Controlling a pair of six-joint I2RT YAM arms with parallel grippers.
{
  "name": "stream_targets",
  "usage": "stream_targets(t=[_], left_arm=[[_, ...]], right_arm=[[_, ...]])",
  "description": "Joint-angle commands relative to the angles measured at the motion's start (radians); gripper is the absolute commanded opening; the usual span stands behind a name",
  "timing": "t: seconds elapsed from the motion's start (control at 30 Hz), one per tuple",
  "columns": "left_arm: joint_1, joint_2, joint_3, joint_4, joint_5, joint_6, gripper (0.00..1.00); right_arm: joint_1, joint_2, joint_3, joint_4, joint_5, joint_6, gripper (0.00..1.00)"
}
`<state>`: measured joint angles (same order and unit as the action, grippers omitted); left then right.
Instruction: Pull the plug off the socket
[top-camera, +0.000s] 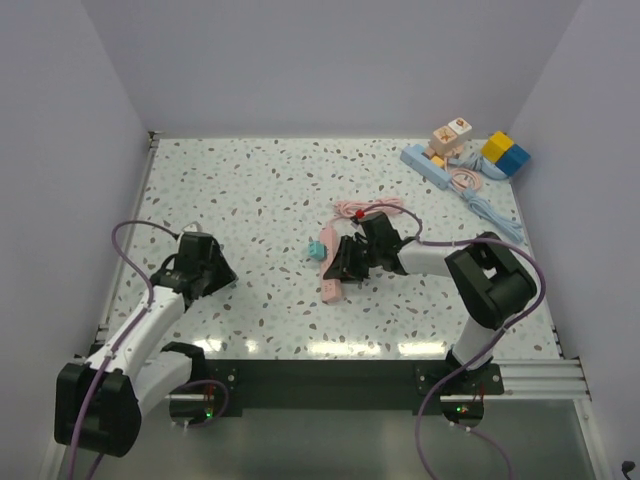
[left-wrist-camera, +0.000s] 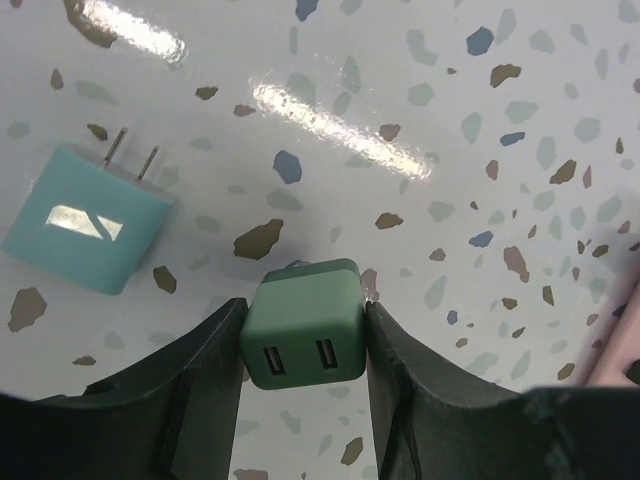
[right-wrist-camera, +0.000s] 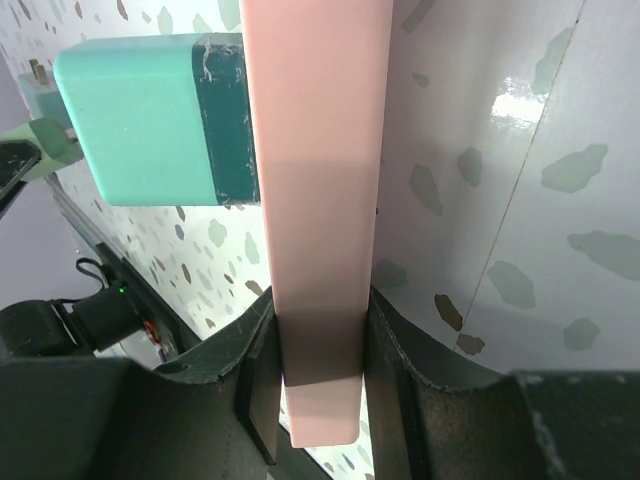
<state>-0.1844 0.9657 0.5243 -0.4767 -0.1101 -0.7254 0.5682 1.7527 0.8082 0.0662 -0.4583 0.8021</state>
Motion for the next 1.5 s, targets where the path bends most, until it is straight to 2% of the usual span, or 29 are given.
stream_targets(t=[0.0,0.03,0.07,0.13,0.23,0.27,0.4,0.47,0.57,0.6,0.77,0.97,1.2,1.3,1.33,1.4,1.43,1.47], left_arm=[[0.008,0.017,0.037,-0.095,-0.043,-0.054,0.11],[0.007,0.018,0.033,-0.103,-0.059,-0.065,0.26],[0.007,0.007,0.019,-0.115,-0.068,-0.092,0.59],[0.007,-0.039,0.0,-0.103,-0.053,-0.109,0.85],[0.007,-0.1,-0.024,-0.042,0.022,-0.103,0.99],[0.005,-0.108,-0.026,-0.025,0.033,-0.098,1.0],[-0.021,-0.098,-0.004,0.056,0.105,-0.068,1.0],[-0.058,-0.072,-0.007,0.189,0.202,-0.036,1.0],[-0.165,0.066,0.054,0.312,0.25,-0.002,1.0],[-0.223,0.155,0.077,0.332,0.254,0.006,1.0],[-0.32,0.368,0.201,0.508,0.27,0.02,1.0],[-0.372,0.528,0.334,0.543,0.293,0.032,1.0],[-0.418,0.697,0.396,0.546,0.265,0.027,1.0],[-0.42,0.734,0.408,0.533,0.27,0.035,0.88],[-0.42,0.735,0.405,0.536,0.271,0.04,0.77],[-0.418,0.731,0.398,0.549,0.28,0.041,0.64],[-0.418,0.729,0.395,0.549,0.277,0.044,0.48],[-0.418,0.717,0.39,0.546,0.274,0.044,0.41]], right_arm=[[-0.022,0.041,-0.023,-0.221,0.184,-0.06,0.0],[-0.022,0.037,-0.021,-0.224,0.181,-0.067,0.0],[-0.022,0.037,-0.018,-0.226,0.179,-0.07,0.0],[-0.022,0.034,-0.015,-0.23,0.172,-0.084,0.0],[-0.021,0.028,-0.018,-0.232,0.156,-0.096,0.0],[-0.022,0.028,-0.02,-0.226,0.152,-0.101,0.0],[-0.022,0.024,-0.015,-0.217,0.121,-0.121,0.0],[-0.019,0.024,-0.015,-0.21,0.096,-0.132,0.0],[-0.021,0.025,-0.009,-0.204,0.073,-0.142,0.0],[-0.018,0.027,-0.007,-0.206,0.072,-0.144,0.0],[-0.013,0.036,-0.01,-0.209,0.072,-0.147,0.0],[-0.011,0.042,-0.026,-0.195,0.075,-0.141,0.0],[-0.01,0.044,-0.032,-0.183,0.079,-0.129,0.0],[-0.01,0.044,-0.032,-0.183,0.083,-0.126,0.0],[-0.01,0.042,-0.033,-0.181,0.084,-0.123,0.0],[-0.01,0.047,-0.035,-0.178,0.087,-0.119,0.0],[-0.01,0.05,-0.038,-0.177,0.089,-0.115,0.0],[-0.01,0.056,-0.04,-0.172,0.09,-0.11,0.0]])
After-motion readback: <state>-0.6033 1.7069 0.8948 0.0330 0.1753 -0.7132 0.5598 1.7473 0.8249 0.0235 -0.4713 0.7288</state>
